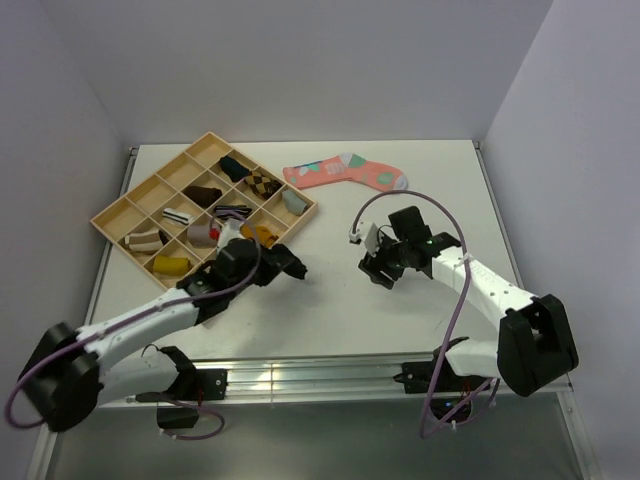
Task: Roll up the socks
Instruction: Pick up the sock at the center of the board, then place the sock in the storage box.
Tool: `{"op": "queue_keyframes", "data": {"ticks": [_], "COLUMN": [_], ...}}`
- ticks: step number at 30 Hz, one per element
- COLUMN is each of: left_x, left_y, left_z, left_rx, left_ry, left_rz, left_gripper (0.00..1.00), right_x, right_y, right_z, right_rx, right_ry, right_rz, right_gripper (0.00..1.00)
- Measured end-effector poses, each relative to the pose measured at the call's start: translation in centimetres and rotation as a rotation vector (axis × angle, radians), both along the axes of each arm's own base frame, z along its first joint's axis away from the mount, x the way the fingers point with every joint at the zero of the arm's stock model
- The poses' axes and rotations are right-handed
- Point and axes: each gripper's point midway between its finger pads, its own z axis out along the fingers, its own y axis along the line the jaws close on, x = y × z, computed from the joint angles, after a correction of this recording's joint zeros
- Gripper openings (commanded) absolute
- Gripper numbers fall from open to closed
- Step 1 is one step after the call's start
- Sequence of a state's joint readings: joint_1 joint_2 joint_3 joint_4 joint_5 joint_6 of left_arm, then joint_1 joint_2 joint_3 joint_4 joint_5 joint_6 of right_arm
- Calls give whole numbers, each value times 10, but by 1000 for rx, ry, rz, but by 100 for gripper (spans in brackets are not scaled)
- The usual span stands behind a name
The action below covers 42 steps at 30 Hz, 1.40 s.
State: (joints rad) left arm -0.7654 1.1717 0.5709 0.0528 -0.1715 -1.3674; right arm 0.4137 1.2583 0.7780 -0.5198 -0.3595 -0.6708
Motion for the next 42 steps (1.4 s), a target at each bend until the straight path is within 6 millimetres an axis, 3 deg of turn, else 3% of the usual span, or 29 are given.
{"op": "queue_keyframes", "data": {"ticks": [3,6,11,20,26,36,42], "left_x": [-1,-3,-20,-16,-8,-7,-4], "left_y": [36,80,153,221,242,241,240], "left_z": [29,31,-3,-47,-71,-93,-97], "left_rx": [7,35,109,132,110,92,97], "left_ry": [-53,-46,18,126,210,309,356], "left_rz": [77,192,383,604,661,647,647], "left_gripper": [0,0,0,0,0,0,2], "right_x": [3,3,2,-1,-2,-4,-5], "right_y": [-5,-4,-2,1,2,1,2], "right_z": [0,-3,-13,-20,-20,-31,-32], "right_rx": [-3,-4,-7,-4,2,-11,-12], "right_ry": [-1,11,48,79,81,121,126], "right_rz": [-16,-11,3,24,27,27,28], "right_gripper": [68,68,68,67,67,67,67]}}
